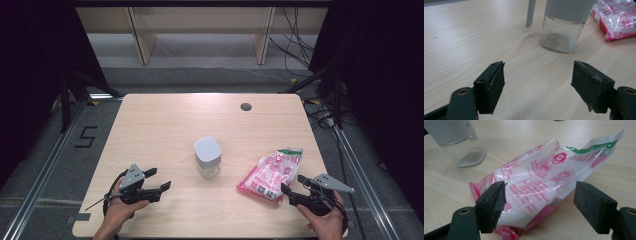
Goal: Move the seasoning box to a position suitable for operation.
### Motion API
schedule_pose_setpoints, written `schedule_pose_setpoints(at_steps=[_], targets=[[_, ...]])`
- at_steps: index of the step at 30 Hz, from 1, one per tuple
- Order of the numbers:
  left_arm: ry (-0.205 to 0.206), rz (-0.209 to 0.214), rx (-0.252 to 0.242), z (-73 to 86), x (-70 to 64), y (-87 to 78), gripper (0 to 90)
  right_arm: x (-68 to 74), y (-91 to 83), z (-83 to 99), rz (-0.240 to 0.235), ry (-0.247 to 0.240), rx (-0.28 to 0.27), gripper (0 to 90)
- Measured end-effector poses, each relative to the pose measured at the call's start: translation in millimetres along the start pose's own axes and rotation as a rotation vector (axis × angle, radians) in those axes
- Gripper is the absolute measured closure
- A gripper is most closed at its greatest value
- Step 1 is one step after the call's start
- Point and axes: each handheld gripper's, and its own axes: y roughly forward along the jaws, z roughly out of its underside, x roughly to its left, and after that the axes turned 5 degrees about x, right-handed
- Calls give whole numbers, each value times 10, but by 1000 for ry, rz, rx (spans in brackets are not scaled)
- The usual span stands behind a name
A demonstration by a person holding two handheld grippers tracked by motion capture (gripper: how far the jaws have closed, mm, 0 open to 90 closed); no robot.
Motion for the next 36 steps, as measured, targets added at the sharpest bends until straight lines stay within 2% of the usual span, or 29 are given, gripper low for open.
schedule_pose_setpoints(at_steps=[3, 4, 5, 7, 8, 9, 10, 11, 13, 15, 16, 17, 19, 21, 22, 23, 29, 32, 33, 36], targets=[[2, 5, -14, -69, -1, 22, 258, 0, -3, 0, 0, 0, 1, 266], [9, -2, -12, -93, -1, 32, 268, -23, 3, -4, 3, -29, -7, 266], [14, -1, -17, -114, 3, 51, 268, -23, 3, -4, 3, -29, -7, 266], [20, 2, -20, -161, 0, 88, 283, 0, -1, 1, -1, 1, 1, 266], [26, 3, -21, -185, -6, 109, 284, 1, -1, 0, -1, 2, 0, 266], [31, 8, -23, -209, -7, 138, 287, -25, 3, -4, 3, -30, -6, 266], [48, 4, -21, -260, -3, 193, 293, -17, -6, -1, 5, -22, 6, 266], [48, 4, -21, -260, -3, 193, 313, -14, -7, 1, 5, -17, 9, 266], [74, 0, -23, -312, 20, 251, 340, 0, -6, 2, 3, -2, 10, 266], [82, 18, -15, -360, 44, 323, 397, -3, 6, 4, -1, -1, -1, 266], [87, 20, -10, -381, 51, 360, 397, -3, 6, 4, -1, -1, -1, 266], [86, 23, -5, -399, 57, 402, 399, -38, 8, 0, 2, -35, -4, 266], [99, 32, -2, -429, 68, 485, 459, -34, -2, -3, -1, -29, 4, 266], [113, 26, -1, -461, 79, 564, 476, -34, -3, -4, -1, -30, 5, 266], [124, 33, -2, -477, 86, 602, 509, -16, -7, -1, -1, -9, 8, 266], [134, 27, 1, -496, 92, 632, 523, -33, 5, -3, -2, -28, -3, 266], [144, 31, -15, -597, 168, 787, 585, -35, 12, -1, -4, -30, -7, 266], [181, 40, -9, -637, 198, 860, 620, -37, 9, -2, -4, -33, -5, 266], [157, 47, -10, -643, 191, 890, 620, -37, 9, -2, -4, -33, -5, 266], [203, 67, -18, -689, 227, 945, 643, -38, 10, -1, -5, -32, -6, 266]])
